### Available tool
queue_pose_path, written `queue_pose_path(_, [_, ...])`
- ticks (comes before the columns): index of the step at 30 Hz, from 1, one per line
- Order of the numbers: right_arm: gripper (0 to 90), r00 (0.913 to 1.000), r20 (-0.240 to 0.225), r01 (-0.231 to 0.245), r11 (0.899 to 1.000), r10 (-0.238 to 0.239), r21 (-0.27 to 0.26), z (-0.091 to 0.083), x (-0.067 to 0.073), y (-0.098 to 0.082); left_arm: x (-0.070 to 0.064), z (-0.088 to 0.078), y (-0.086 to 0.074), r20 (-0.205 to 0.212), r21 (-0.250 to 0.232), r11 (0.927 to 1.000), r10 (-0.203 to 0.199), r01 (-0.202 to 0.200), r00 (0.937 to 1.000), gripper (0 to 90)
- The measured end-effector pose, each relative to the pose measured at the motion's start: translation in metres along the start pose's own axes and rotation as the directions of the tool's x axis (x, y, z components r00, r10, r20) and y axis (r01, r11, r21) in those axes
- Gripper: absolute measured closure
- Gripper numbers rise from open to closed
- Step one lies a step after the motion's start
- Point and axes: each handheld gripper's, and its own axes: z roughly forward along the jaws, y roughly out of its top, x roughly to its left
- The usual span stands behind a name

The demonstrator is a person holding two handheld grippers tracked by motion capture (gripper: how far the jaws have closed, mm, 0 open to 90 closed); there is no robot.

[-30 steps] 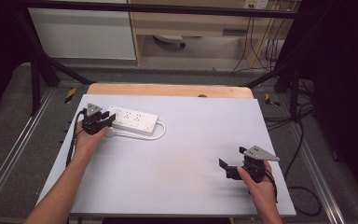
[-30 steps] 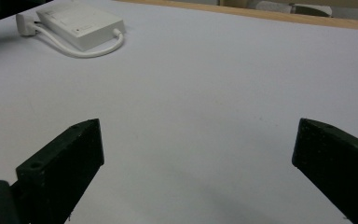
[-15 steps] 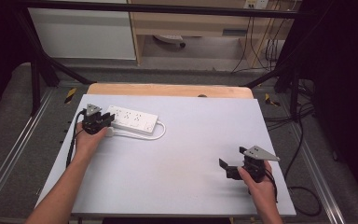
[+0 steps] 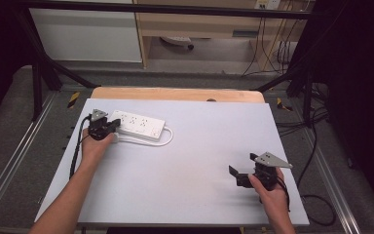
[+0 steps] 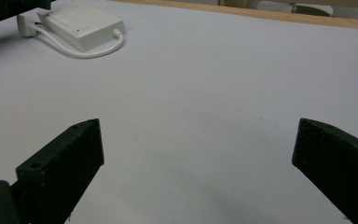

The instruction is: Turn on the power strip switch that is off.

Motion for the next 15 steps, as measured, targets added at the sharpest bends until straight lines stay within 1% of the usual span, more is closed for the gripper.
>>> queue_pose_path(15, [2.5, 1.0, -0.002, -0.001, 1.0, 0.001, 0.001, 0.0, -0.0001, 0.0, -0.0019, 0.0029, -0.001, 0.008, 0.003, 1.0, -0.002, 0.002, 1.0, 90.0])
